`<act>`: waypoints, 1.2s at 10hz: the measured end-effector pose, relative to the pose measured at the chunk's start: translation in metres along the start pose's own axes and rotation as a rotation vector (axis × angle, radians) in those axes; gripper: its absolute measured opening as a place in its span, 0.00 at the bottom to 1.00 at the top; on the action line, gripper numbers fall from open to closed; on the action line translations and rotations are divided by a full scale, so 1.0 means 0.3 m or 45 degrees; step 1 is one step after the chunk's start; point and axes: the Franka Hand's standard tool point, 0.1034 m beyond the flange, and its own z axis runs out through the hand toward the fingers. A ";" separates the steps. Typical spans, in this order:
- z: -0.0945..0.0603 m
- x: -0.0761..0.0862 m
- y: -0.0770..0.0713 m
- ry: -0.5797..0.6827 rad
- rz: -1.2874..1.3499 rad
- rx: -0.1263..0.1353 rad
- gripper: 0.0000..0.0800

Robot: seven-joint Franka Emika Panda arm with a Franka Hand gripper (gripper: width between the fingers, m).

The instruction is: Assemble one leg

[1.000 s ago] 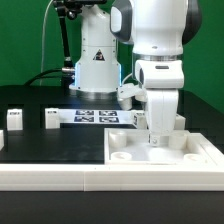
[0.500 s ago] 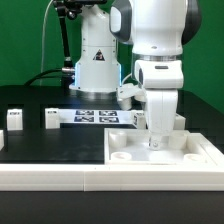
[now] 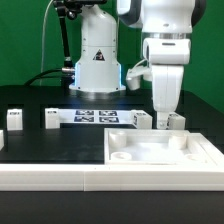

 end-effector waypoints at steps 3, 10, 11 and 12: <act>-0.058 0.041 -0.038 -0.027 0.125 -0.006 0.81; -0.056 0.083 -0.127 0.021 0.932 -0.033 0.81; -0.054 0.094 -0.135 0.027 1.093 -0.022 0.81; -0.046 0.104 -0.146 0.028 1.214 -0.007 0.81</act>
Offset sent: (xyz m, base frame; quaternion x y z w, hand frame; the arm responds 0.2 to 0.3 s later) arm 0.0000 0.0000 0.0000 0.0000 0.0000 0.0000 1.0000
